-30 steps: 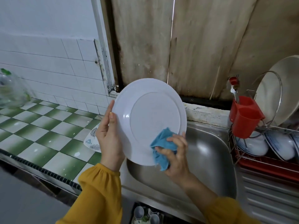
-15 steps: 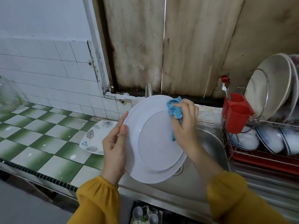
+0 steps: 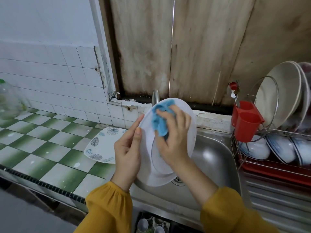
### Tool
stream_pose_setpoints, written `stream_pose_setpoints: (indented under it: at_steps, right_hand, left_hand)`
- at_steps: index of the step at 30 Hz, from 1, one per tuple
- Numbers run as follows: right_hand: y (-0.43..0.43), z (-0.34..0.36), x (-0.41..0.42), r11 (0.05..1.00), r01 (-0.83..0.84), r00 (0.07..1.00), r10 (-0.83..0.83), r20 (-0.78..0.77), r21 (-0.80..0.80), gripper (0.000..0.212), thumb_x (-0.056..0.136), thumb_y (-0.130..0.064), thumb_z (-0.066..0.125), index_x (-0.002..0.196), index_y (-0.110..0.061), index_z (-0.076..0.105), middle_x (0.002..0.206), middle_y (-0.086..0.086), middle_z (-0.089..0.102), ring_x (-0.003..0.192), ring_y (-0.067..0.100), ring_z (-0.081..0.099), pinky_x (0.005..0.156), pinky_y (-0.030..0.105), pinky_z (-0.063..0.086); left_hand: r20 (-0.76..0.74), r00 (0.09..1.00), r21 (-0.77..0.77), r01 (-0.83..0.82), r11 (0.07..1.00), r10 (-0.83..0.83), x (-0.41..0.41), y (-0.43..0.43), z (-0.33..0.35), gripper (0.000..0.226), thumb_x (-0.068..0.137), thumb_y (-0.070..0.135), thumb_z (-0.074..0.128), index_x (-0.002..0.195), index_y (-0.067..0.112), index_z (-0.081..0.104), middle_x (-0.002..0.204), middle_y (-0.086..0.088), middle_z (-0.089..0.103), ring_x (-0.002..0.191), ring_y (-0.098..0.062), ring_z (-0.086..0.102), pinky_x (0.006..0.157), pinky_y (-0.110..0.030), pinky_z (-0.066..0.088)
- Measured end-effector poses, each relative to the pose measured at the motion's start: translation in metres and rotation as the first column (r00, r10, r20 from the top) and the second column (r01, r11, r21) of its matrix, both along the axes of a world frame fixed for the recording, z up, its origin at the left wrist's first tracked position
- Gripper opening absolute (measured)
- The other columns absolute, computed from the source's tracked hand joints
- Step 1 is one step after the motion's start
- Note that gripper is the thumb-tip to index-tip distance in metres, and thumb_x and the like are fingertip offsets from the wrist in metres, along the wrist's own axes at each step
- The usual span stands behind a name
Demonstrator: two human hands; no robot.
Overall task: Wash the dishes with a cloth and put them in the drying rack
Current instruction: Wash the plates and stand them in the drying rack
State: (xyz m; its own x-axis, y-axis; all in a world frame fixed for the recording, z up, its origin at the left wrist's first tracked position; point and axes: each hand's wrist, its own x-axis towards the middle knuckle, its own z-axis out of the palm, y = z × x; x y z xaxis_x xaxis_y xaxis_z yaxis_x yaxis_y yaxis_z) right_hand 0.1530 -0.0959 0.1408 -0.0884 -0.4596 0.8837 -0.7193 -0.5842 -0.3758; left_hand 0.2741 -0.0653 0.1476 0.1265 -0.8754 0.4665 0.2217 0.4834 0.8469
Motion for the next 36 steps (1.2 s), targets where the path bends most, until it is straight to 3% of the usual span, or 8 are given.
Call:
stream_pose_setpoints:
  at_steps: [4, 9, 11, 17, 21, 26, 31, 36]
  right_hand:
    - [0.002, -0.006, -0.002, 0.999, -0.022, 0.989, 0.016, -0.149, -0.041, 0.041, 0.082, -0.035, 0.052, 0.122, -0.024, 0.054, 0.128, 0.005, 0.046, 0.118, 0.031, 0.042, 0.104, 0.05, 0.035]
    - [-0.011, -0.008, -0.022, 0.979, 0.038, 0.846, -0.138, 0.515, 0.2, 0.047, 0.08, -0.037, 0.046, 0.113, -0.01, 0.064, 0.122, 0.006, 0.052, 0.115, 0.021, 0.043, 0.101, 0.044, 0.038]
    - [-0.014, -0.004, -0.023, 0.96, 0.023, 0.784, -0.191, 0.59, 0.28, 0.054, 0.079, -0.041, 0.042, 0.113, -0.005, 0.065, 0.122, 0.01, 0.054, 0.115, 0.025, 0.043, 0.102, 0.039, 0.036]
    - [0.001, -0.007, 0.005, 1.0, -0.021, 0.999, 0.02, 0.045, 0.015, 0.035, 0.082, -0.026, 0.053, 0.113, -0.016, 0.066, 0.125, 0.006, 0.047, 0.116, 0.033, 0.042, 0.104, 0.045, 0.035]
    - [0.002, -0.02, 0.008, 0.988, -0.147, 0.97, 0.132, -0.206, -0.058, 0.026, 0.08, -0.033, 0.065, 0.102, -0.02, 0.067, 0.124, 0.007, 0.046, 0.119, 0.035, 0.042, 0.106, 0.063, 0.029]
    - [0.003, -0.063, -0.005, 0.947, -0.238, 0.883, 0.119, -0.454, -0.214, 0.017, 0.08, -0.034, 0.071, 0.092, -0.024, 0.063, 0.12, 0.006, 0.049, 0.119, 0.031, 0.045, 0.111, 0.06, 0.027]
    - [-0.004, -0.089, -0.04, 0.978, -0.076, 0.997, 0.074, -0.018, -0.193, 0.016, 0.09, -0.033, 0.06, 0.09, -0.019, 0.054, 0.115, 0.006, 0.046, 0.12, 0.022, 0.04, 0.11, 0.058, 0.028]
    - [-0.019, -0.063, -0.058, 0.993, -0.074, 0.949, 0.098, 0.301, -0.091, 0.009, 0.084, -0.017, 0.052, 0.091, -0.015, 0.048, 0.117, -0.008, 0.038, 0.106, 0.038, 0.044, 0.101, 0.035, 0.037]
  left_hand:
    - [-0.007, 1.0, -0.022, -0.009, 1.0, 0.009, 0.005, 0.002, -0.001, 0.029, 0.098, 0.016, 0.051, 0.125, 0.018, 0.06, 0.121, 0.016, 0.067, 0.121, -0.009, 0.058, 0.101, -0.024, 0.046]
    - [-0.035, 0.998, 0.011, -0.042, 0.999, 0.042, 0.002, 0.01, -0.005, 0.031, 0.09, 0.021, 0.051, 0.118, 0.026, 0.061, 0.115, 0.028, 0.065, 0.115, 0.004, 0.058, 0.094, -0.011, 0.044]
    - [-0.015, 0.999, 0.007, -0.04, 0.999, 0.04, -0.001, 0.012, -0.006, 0.032, 0.089, 0.021, 0.049, 0.119, 0.026, 0.06, 0.113, 0.032, 0.064, 0.114, 0.007, 0.058, 0.091, -0.008, 0.043]
    - [-0.04, 0.999, 0.025, -0.02, 0.999, 0.021, -0.001, -0.002, -0.003, 0.025, 0.096, 0.019, 0.054, 0.118, 0.023, 0.065, 0.122, 0.012, 0.067, 0.121, -0.012, 0.059, 0.101, -0.025, 0.047]
    - [-0.112, 0.994, 0.048, -0.01, 0.999, 0.015, 0.004, -0.011, 0.007, 0.025, 0.095, 0.02, 0.055, 0.116, 0.02, 0.066, 0.121, 0.006, 0.069, 0.119, -0.017, 0.061, 0.095, -0.026, 0.051]
    - [-0.221, 0.965, 0.07, -0.127, 0.989, 0.14, 0.017, -0.027, 0.021, 0.024, 0.099, 0.013, 0.05, 0.112, 0.024, 0.067, 0.116, 0.009, 0.07, 0.116, -0.012, 0.06, 0.101, -0.029, 0.048]
    - [-0.3, 0.939, 0.112, -0.139, 0.984, 0.167, 0.038, -0.035, 0.025, 0.026, 0.1, 0.016, 0.049, 0.114, 0.028, 0.067, 0.123, 0.004, 0.068, 0.12, -0.022, 0.06, 0.103, -0.039, 0.048]
    - [-0.23, 0.966, 0.068, -0.101, 0.993, 0.114, 0.046, -0.03, 0.017, 0.028, 0.097, 0.022, 0.052, 0.12, 0.027, 0.066, 0.126, 0.003, 0.066, 0.124, -0.028, 0.057, 0.102, -0.039, 0.049]
